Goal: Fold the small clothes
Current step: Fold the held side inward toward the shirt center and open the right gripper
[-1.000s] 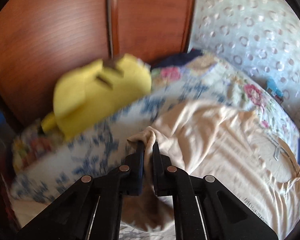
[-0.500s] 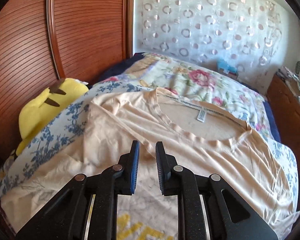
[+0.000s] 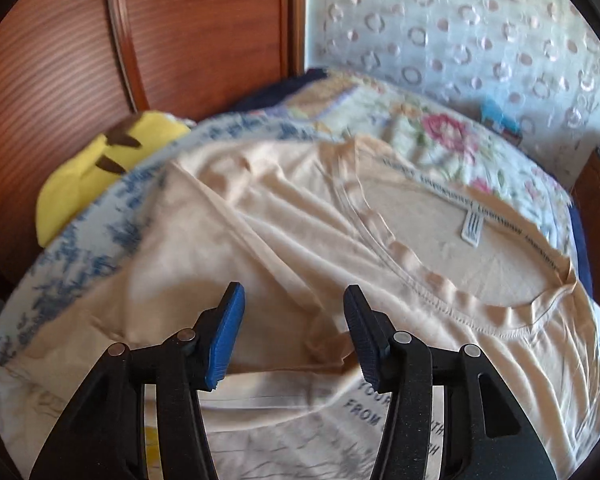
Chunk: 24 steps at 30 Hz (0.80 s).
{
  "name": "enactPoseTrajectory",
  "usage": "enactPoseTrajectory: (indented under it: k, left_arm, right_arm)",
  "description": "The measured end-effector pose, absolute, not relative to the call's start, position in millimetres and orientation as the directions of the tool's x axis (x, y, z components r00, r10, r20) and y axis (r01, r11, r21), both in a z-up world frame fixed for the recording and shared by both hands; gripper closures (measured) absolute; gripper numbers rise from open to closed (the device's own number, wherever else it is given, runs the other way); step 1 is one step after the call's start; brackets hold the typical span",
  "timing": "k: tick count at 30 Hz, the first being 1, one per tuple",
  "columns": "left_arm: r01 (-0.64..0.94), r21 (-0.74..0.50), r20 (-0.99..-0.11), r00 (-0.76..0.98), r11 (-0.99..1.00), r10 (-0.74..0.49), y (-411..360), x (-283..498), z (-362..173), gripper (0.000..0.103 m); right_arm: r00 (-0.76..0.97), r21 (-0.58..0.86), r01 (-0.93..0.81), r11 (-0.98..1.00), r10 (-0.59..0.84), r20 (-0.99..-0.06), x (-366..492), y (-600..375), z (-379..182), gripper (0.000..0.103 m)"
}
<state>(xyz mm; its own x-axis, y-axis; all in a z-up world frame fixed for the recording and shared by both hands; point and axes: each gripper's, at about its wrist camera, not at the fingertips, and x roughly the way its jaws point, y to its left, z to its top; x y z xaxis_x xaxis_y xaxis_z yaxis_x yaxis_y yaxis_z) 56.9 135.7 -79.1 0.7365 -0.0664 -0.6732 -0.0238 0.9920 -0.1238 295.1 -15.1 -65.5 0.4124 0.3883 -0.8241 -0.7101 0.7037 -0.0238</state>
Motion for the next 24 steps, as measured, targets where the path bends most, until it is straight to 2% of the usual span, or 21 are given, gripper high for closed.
enactPoseTrajectory:
  k: [2, 4, 6, 10, 12, 17, 20, 22, 24]
  left_arm:
    - [-0.024, -0.128, -0.675, 0.735, 0.991, -0.069, 135, 57, -80, 0.045]
    - [-0.028, -0.129, -0.678, 0.732, 0.991, -0.067, 135, 57, -82, 0.045]
    - [-0.032, -0.130, -0.679, 0.731, 0.991, -0.065, 135, 57, -83, 0.045]
    - [-0.040, -0.129, -0.675, 0.736, 0.991, -0.058, 137, 58, -80, 0.045]
    - [-0.044, -0.131, -0.670, 0.740, 0.990, -0.055, 138, 60, -77, 0.045]
    - [-0.042, -0.110, -0.669, 0.742, 0.993, -0.043, 138, 78, -72, 0.045]
    - [-0.030, -0.100, -0.674, 0.737, 0.994, -0.045, 137, 91, -71, 0.045]
    - [-0.021, -0.106, -0.676, 0.735, 0.994, -0.057, 135, 98, -70, 0.045]
    - [-0.022, -0.114, -0.673, 0.737, 0.993, -0.061, 135, 99, -69, 0.045]
  right_arm:
    - [0.403, -0.007, -0.717, 0.697, 0.406, -0.820, 295, -19, -65, 0.069]
    - [0.381, 0.007, -0.739, 0.674, 0.426, -0.821, 291, -22, -64, 0.097]
    - [0.367, 0.009, -0.761, 0.648, 0.442, -0.819, 286, -26, -62, 0.102]
    - [0.425, -0.002, -0.755, 0.655, 0.487, -0.763, 271, -40, -38, 0.103]
    - [0.483, -0.021, -0.707, 0.707, 0.461, -0.744, 268, -52, -27, 0.103]
    - [0.522, -0.085, -0.667, 0.740, 0.382, -0.763, 265, -61, -29, 0.103]
    - [0.537, -0.114, -0.643, 0.757, 0.340, -0.772, 267, -61, -32, 0.090]
    - [0.528, -0.087, -0.650, 0.755, 0.367, -0.766, 266, -65, -31, 0.078]
    - [0.495, -0.022, -0.677, 0.736, 0.433, -0.754, 261, -71, -28, 0.077]
